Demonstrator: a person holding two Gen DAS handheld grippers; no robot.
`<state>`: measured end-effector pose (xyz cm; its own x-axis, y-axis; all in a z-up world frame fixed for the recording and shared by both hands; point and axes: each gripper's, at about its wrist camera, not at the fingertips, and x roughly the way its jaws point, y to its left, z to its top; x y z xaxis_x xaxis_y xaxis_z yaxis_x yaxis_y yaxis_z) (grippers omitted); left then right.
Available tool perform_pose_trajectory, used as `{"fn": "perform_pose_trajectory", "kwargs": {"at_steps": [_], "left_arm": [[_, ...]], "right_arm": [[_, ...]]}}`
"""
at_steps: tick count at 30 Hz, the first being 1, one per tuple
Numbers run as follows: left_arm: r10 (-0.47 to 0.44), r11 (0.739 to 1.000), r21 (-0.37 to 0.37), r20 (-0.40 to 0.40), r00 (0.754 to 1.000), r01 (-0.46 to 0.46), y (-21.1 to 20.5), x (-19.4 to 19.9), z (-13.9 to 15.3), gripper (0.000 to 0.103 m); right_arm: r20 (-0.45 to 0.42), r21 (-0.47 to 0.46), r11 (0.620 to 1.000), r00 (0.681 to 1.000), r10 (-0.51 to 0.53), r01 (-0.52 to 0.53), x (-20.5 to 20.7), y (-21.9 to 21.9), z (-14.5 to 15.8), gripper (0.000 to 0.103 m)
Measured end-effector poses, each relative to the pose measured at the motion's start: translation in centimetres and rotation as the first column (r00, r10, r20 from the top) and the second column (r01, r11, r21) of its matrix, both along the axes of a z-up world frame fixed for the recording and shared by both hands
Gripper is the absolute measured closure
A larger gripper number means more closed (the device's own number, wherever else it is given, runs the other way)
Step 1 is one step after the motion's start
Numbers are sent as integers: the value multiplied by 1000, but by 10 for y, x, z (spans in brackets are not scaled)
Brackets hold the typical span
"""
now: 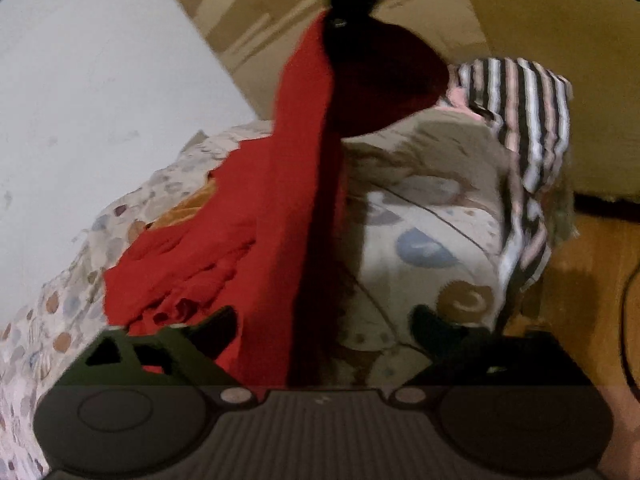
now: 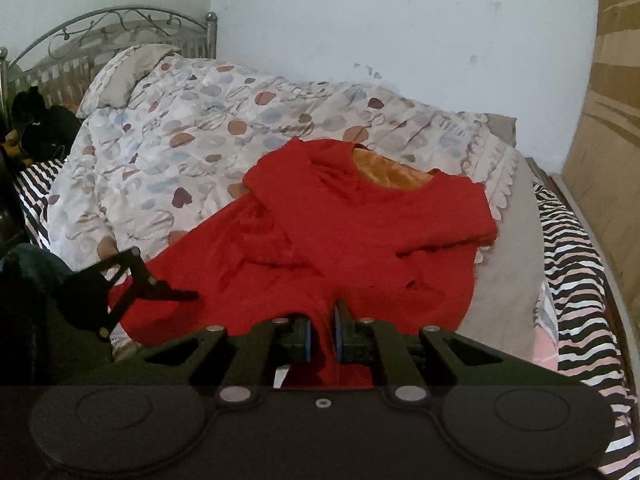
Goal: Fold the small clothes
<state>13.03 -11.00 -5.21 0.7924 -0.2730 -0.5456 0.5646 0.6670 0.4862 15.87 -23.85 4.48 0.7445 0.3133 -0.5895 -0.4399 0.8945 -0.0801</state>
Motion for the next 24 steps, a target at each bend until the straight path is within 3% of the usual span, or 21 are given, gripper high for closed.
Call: {"fn": "perform_pose_trajectory", "kwargs": {"at_steps": [1,5,6,13,14,15,16,17,18,24], "left_arm": [[16,1000,-3,15,1000,-16,3,2,1,19],[113,993,22,80,990,-115,18,13,2,47],[138,990,27,79,987,-140,23,16,2,49],[237,969,73,12,972,-237,37,32,0,49],[259,963,77,3,966,-258,39,34,0,55],[278,958,73,-5,961,-277,44,36,3,70],[296,954,55,-15,955,-294,50,38,7,77],[307,951,26,-24,951,-307,56,38,12,91],[311,950,-27,-30,950,-312,65,38,20,96],[343,906,-290,76,936,-308,110,25,69,98]], "right_arm": [[-6,15,1000,1000,-6,6,4,-3,1,93],[-6,66,997,999,-33,33,4,-13,6,93],[-5,80,996,999,-40,40,5,-16,6,93],[41,202,975,994,-103,92,8,-30,14,93],[51,210,973,993,-110,97,8,-31,16,93],[60,216,971,991,-118,103,9,-33,17,93],[68,223,969,990,-127,109,10,-34,19,93],[74,227,967,988,-134,114,10,-36,20,93],[80,226,967,987,-139,118,10,-36,20,93],[201,70,981,960,-193,183,-7,-16,-4,93]]}}
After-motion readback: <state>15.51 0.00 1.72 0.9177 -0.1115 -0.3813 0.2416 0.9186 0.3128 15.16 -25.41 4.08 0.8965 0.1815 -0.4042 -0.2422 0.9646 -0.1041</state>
